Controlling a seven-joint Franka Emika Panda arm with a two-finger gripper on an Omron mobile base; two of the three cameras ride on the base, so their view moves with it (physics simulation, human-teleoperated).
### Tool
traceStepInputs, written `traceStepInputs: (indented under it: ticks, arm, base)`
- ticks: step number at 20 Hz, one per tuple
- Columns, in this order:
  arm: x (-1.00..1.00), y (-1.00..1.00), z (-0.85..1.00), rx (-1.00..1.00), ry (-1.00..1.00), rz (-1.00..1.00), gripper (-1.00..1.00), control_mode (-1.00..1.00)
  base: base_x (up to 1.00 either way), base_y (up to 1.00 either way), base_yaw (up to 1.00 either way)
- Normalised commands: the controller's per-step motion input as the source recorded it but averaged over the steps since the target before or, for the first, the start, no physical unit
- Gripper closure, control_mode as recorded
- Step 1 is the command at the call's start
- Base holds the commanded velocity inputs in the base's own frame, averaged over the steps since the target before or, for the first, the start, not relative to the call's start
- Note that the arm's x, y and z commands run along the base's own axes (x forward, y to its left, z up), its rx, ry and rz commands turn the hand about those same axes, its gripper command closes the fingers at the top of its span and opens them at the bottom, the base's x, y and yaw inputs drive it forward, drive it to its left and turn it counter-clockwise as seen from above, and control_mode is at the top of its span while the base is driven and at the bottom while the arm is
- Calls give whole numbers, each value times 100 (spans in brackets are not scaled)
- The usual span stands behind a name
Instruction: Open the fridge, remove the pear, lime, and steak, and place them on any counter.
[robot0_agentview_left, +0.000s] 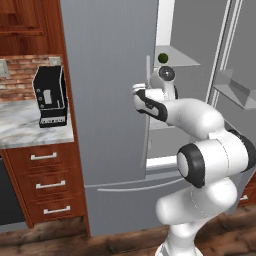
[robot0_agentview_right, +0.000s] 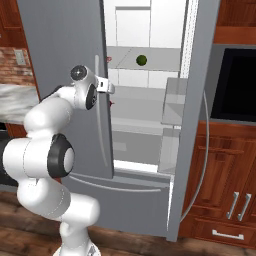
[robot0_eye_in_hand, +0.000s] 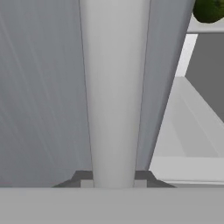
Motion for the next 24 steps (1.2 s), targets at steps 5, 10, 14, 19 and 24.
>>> traceStepInputs:
  ticks: [5, 10, 14, 19, 24]
  arm:
    - [-4, 31, 0, 0, 0, -2, 100, -100]
    - [-35, 19, 0, 0, 0, -6, 100, -100]
    - [-78, 0, 0, 0, 0, -1, 100, -100]
    - [-100, 1, 0, -1, -3, -1, 100, -100]
    - [-100, 10, 0, -3, 0, -5, 100, -100]
  base:
    - [0, 0, 0]
    - [0, 0, 0]
    - [0, 0, 0]
    - [0, 0, 0]
    - [0, 0, 0]
